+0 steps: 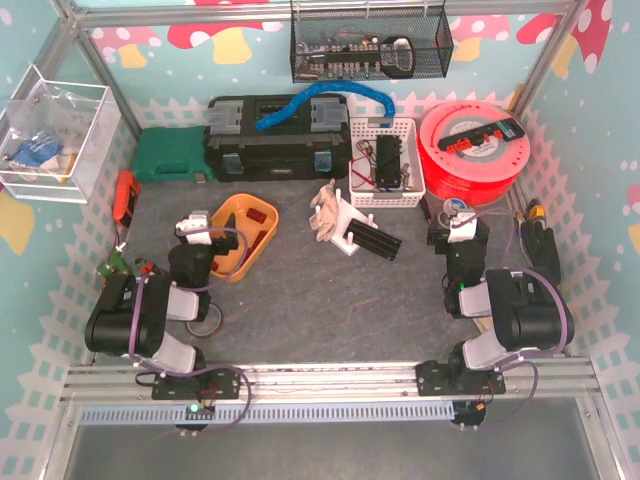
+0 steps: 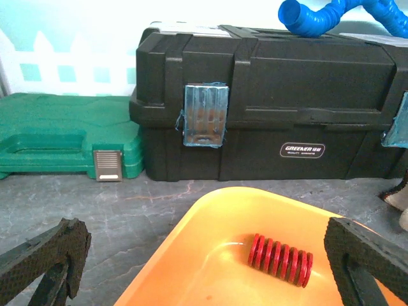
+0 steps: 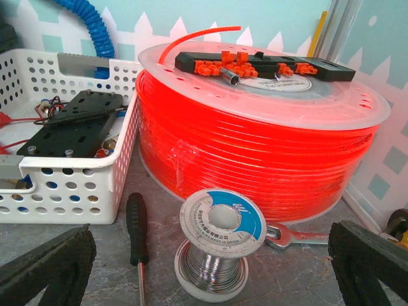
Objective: Install the large spring
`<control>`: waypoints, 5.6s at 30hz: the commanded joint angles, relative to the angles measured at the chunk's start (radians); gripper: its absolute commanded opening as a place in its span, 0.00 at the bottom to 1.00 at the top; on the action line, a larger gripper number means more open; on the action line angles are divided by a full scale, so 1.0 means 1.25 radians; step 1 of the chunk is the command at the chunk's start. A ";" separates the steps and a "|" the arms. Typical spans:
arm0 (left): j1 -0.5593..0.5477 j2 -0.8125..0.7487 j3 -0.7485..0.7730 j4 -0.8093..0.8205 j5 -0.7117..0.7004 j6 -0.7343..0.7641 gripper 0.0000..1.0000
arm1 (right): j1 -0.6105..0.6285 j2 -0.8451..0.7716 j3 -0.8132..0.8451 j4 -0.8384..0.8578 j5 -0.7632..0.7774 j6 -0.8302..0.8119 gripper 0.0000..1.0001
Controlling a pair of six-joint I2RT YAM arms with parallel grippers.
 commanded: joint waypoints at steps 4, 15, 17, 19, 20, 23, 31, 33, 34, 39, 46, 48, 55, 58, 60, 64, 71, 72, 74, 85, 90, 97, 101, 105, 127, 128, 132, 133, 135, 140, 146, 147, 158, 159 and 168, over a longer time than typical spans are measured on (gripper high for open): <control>-0.004 0.003 0.012 0.006 -0.010 -0.004 0.99 | -0.002 0.000 -0.004 0.025 -0.004 -0.006 0.99; -0.004 0.002 0.010 0.008 -0.010 -0.004 0.99 | -0.003 -0.002 -0.005 0.027 -0.005 -0.007 0.99; -0.004 0.000 0.009 0.011 -0.007 -0.002 0.99 | -0.001 -0.013 -0.004 0.024 0.009 -0.005 0.99; -0.006 -0.019 0.013 -0.011 0.006 0.005 0.99 | -0.001 -0.055 -0.007 -0.004 0.019 0.001 0.99; -0.006 -0.036 0.020 -0.037 0.013 0.007 0.99 | -0.001 -0.087 -0.006 -0.033 0.021 0.002 0.99; -0.005 -0.119 0.058 -0.169 0.033 0.013 0.99 | -0.001 -0.183 0.016 -0.150 0.008 0.003 0.99; -0.008 -0.295 0.246 -0.625 -0.035 -0.065 0.99 | -0.001 -0.350 0.188 -0.589 -0.059 0.085 0.99; -0.008 -0.318 0.301 -0.721 -0.027 -0.093 0.99 | -0.001 -0.372 0.255 -0.679 -0.111 0.095 0.99; -0.009 -0.331 0.323 -0.750 -0.021 -0.119 0.99 | -0.001 -0.381 0.277 -0.711 -0.137 0.105 0.99; -0.013 -0.397 0.349 -0.851 -0.029 -0.335 0.99 | -0.001 -0.423 0.368 -0.883 -0.165 0.219 0.99; -0.009 -0.518 0.276 -0.865 0.033 -0.480 0.99 | -0.002 -0.505 0.318 -0.894 -0.226 0.275 0.99; -0.009 -0.534 0.257 -0.822 0.106 -0.491 0.99 | -0.001 -0.498 0.310 -0.889 -0.292 0.267 0.98; -0.071 -0.456 0.283 -0.787 0.216 -0.494 0.99 | 0.002 -0.393 0.310 -0.903 -0.374 0.261 0.96; -0.162 -0.416 0.295 -0.786 0.157 -0.452 0.99 | 0.017 -0.356 0.314 -0.898 -0.387 0.246 0.94; -0.229 -0.385 0.309 -0.786 0.115 -0.406 0.99 | 0.038 -0.334 0.316 -0.898 -0.366 0.234 0.92; -0.349 -0.320 0.340 -0.780 0.063 -0.359 0.99 | 0.106 -0.291 0.320 -0.891 -0.325 0.170 0.91; -0.494 -0.245 0.357 -0.768 -0.028 -0.277 0.99 | 0.184 -0.193 0.353 -0.932 -0.335 0.017 0.92; -0.509 -0.240 0.348 -0.757 -0.040 -0.269 0.99 | 0.192 -0.182 0.356 -0.935 -0.345 -0.006 0.93; -0.521 -0.236 0.314 -0.716 -0.056 -0.262 0.99 | 0.217 -0.161 0.367 -0.947 -0.332 -0.063 0.95; -0.536 -0.330 0.155 -0.584 -0.285 -0.181 0.99 | 0.259 0.033 0.539 -1.103 -0.296 -0.270 0.98; -0.536 -0.399 0.119 -0.564 -0.343 -0.174 0.99 | 0.259 0.100 0.578 -1.154 -0.295 -0.327 0.89; -0.537 -0.428 0.106 -0.560 -0.353 -0.175 0.99 | 0.256 0.151 0.589 -1.147 -0.275 -0.362 0.92; -0.536 -0.423 0.107 -0.559 -0.350 -0.176 0.99 | 0.255 0.172 0.587 -1.125 -0.287 -0.375 0.94; -0.536 -0.419 0.109 -0.562 -0.356 -0.173 0.99 | 0.253 0.188 0.585 -1.115 -0.290 -0.383 0.94; -0.536 -0.402 0.111 -0.556 -0.359 -0.169 0.99 | 0.231 0.190 0.589 -1.123 -0.358 -0.387 0.65; -0.536 -0.402 0.111 -0.555 -0.360 -0.169 0.99 | 0.231 0.183 0.589 -1.121 -0.361 -0.385 0.63; -0.537 -0.402 0.109 -0.553 -0.360 -0.169 0.99 | 0.232 0.149 0.588 -1.120 -0.384 -0.377 0.58; -0.536 -0.401 0.110 -0.552 -0.361 -0.169 0.99 | 0.233 0.138 0.587 -1.120 -0.388 -0.371 0.56; -0.537 -0.401 0.110 -0.553 -0.363 -0.169 0.99 | 0.235 0.114 0.581 -1.119 -0.391 -0.357 0.53; -0.536 -0.402 0.109 -0.553 -0.363 -0.169 0.99 | 0.249 0.036 0.545 -1.091 -0.397 -0.282 0.47; -0.536 -0.406 0.105 -0.552 -0.366 -0.172 0.99 | 0.252 -0.120 0.454 -1.002 -0.308 -0.086 0.45; -0.536 -0.405 0.105 -0.551 -0.366 -0.173 0.99 | 0.253 -0.140 0.440 -0.991 -0.279 -0.032 0.45; -0.536 -0.403 0.105 -0.549 -0.361 -0.175 0.99 | 0.251 -0.281 0.311 -1.133 0.000 0.491 0.44; -0.536 -0.403 0.105 -0.549 -0.362 -0.175 0.99 | 0.250 -0.282 0.312 -1.159 0.038 0.528 0.43; -0.537 -0.401 0.105 -0.550 -0.361 -0.175 0.99 | 0.145 -0.204 0.315 -1.242 0.095 0.715 0.43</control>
